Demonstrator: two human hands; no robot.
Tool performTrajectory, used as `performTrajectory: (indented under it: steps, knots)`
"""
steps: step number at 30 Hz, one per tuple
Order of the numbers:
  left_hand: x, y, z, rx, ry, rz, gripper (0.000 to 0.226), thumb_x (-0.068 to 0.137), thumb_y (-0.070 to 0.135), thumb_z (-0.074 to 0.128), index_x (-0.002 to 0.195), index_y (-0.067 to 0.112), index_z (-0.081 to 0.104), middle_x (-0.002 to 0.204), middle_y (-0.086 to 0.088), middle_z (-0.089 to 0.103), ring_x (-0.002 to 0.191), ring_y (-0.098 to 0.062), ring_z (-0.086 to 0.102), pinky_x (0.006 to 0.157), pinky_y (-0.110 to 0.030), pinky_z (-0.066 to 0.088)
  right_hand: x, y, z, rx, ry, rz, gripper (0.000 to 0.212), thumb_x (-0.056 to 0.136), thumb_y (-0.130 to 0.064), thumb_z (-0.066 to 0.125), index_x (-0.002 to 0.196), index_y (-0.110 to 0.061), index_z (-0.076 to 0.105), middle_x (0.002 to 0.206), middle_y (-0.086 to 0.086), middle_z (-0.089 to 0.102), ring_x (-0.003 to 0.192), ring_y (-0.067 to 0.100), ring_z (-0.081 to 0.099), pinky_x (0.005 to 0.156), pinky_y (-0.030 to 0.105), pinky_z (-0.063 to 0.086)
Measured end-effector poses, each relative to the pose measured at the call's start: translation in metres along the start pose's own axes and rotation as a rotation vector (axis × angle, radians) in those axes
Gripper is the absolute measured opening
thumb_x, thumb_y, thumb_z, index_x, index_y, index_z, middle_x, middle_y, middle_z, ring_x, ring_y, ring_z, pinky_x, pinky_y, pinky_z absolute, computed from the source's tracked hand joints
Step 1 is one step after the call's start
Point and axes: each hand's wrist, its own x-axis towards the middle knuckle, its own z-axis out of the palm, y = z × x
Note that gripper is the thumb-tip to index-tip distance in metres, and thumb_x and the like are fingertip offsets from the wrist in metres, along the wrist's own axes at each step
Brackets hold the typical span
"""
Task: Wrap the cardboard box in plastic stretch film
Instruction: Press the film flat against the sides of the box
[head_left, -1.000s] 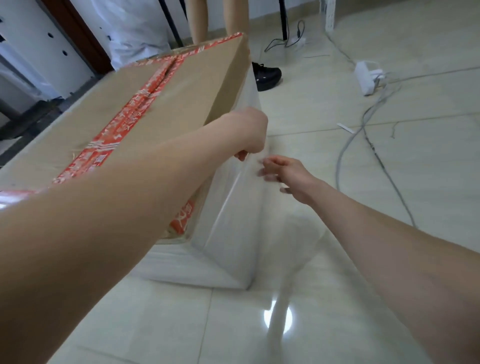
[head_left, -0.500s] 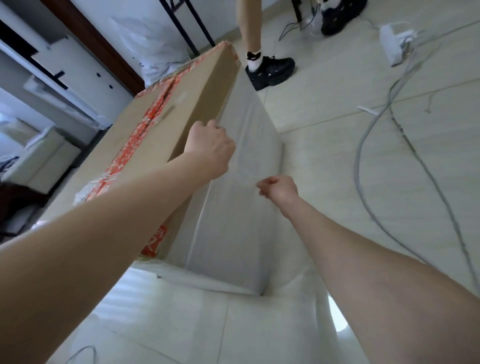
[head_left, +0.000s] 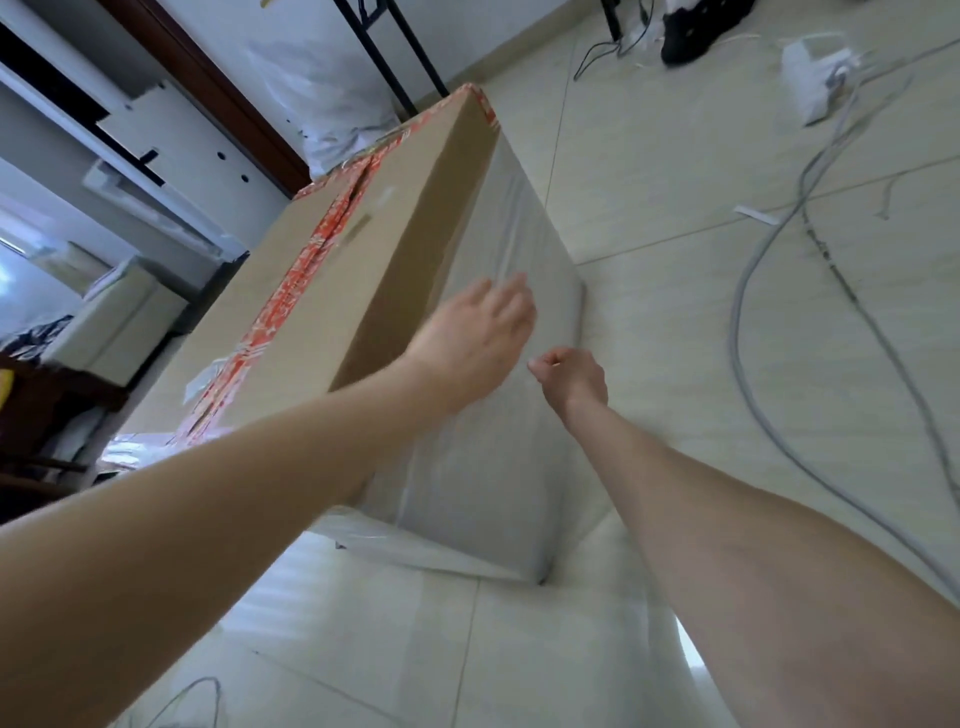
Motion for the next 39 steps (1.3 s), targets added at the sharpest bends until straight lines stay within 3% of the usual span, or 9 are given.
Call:
performTrajectory:
  steps: [1, 3, 6, 9, 12, 16, 20, 24, 39]
  knots:
    - [-0.002, 0.017, 0.004, -0.052, -0.095, 0.054, 0.052, 0.094, 0.013, 0.02, 0.141, -0.002, 0.038, 0.146, -0.018, 0.037, 0.141, -0.03, 0.028, 0.112, -0.038, 0.026, -0.001, 0.0, 0.0, -0.017, 0.004, -0.004, 0.013, 0.09, -0.032, 0.06, 0.082, -0.023, 0.065, 0.106, 0.006, 0.069, 0.101, 0.027, 0.062, 0.083, 0.028, 0.045]
    - [-0.015, 0.038, 0.012, -0.132, -0.475, 0.064, 0.061, 0.101, 0.032, 0.026, 0.149, -0.004, 0.011, 0.157, -0.018, 0.01, 0.146, -0.029, 0.003, 0.118, -0.041, 0.006, -0.001, 0.0, 0.002, -0.049, 0.026, -0.004, 0.011, 0.09, -0.031, 0.059, 0.09, -0.024, 0.067, 0.111, 0.006, 0.067, 0.106, 0.027, 0.06, 0.084, 0.03, 0.045]
    - [-0.03, 0.032, 0.034, 0.021, -0.63, -0.037, 0.085, 0.096, 0.06, 0.024, 0.15, 0.0, -0.002, 0.159, -0.015, -0.004, 0.147, -0.027, -0.007, 0.118, -0.045, -0.005, 0.002, 0.0, 0.003, -0.118, 0.196, -0.026, 0.035, 0.093, -0.034, 0.054, 0.127, -0.026, 0.054, 0.137, 0.004, 0.049, 0.127, 0.027, 0.043, 0.102, 0.037, 0.038]
    - [-0.03, 0.03, 0.043, 0.033, -0.592, -0.077, 0.082, 0.096, 0.061, 0.016, 0.15, 0.002, -0.002, 0.158, -0.015, -0.007, 0.147, -0.029, -0.009, 0.116, -0.048, -0.009, 0.001, -0.004, -0.003, -0.105, 0.388, -0.12, 0.056, 0.097, -0.039, 0.046, 0.147, -0.02, 0.03, 0.155, 0.003, 0.025, 0.142, 0.024, 0.022, 0.114, 0.044, 0.02]
    - [-0.028, 0.035, 0.041, 0.039, -0.571, -0.128, 0.073, 0.1, 0.053, 0.015, 0.15, 0.002, 0.0, 0.158, -0.017, -0.005, 0.147, -0.03, -0.008, 0.116, -0.048, -0.01, -0.01, -0.005, 0.006, -0.051, 0.389, -0.207, 0.061, 0.098, -0.044, 0.04, 0.151, -0.018, 0.023, 0.158, 0.002, 0.019, 0.145, 0.023, 0.017, 0.115, 0.042, 0.015]
    - [-0.026, 0.032, 0.041, 0.081, -0.516, -0.198, 0.069, 0.101, 0.046, 0.013, 0.149, -0.001, -0.004, 0.158, -0.018, -0.006, 0.146, -0.032, -0.007, 0.116, -0.048, -0.007, -0.034, 0.006, 0.047, -0.002, 0.202, -0.303, 0.06, 0.1, -0.042, 0.037, 0.152, -0.021, 0.017, 0.16, 0.001, 0.01, 0.147, 0.024, 0.009, 0.117, 0.039, 0.011]
    - [-0.025, 0.031, 0.043, 0.127, -0.551, -0.205, 0.067, 0.101, 0.043, 0.01, 0.149, 0.0, -0.007, 0.157, -0.02, -0.012, 0.145, -0.034, -0.013, 0.114, -0.051, -0.01, -0.035, 0.026, 0.073, 0.12, -0.034, -0.157, 0.057, 0.102, -0.043, 0.03, 0.152, -0.03, 0.009, 0.161, -0.002, -0.002, 0.147, 0.025, -0.004, 0.117, 0.044, 0.001]
    - [-0.025, 0.032, 0.044, 0.126, -0.54, -0.201, 0.064, 0.101, 0.04, 0.006, 0.148, -0.001, -0.009, 0.156, -0.021, -0.014, 0.145, -0.035, -0.014, 0.114, -0.052, -0.01, -0.036, 0.033, 0.091, 0.177, -0.156, -0.149, 0.058, 0.101, -0.05, 0.023, 0.152, -0.031, 0.004, 0.161, -0.003, -0.005, 0.147, 0.021, -0.008, 0.117, 0.044, -0.005]
    - [-0.026, 0.031, 0.04, 0.125, -0.542, -0.202, 0.068, 0.101, 0.045, 0.006, 0.147, -0.001, -0.013, 0.155, -0.022, -0.017, 0.144, -0.034, -0.017, 0.114, -0.054, -0.012, -0.034, 0.04, 0.096, 0.223, -0.127, -0.146, 0.062, 0.099, -0.052, 0.026, 0.153, -0.028, 0.006, 0.161, -0.001, 0.0, 0.147, 0.018, -0.006, 0.118, 0.044, -0.001]
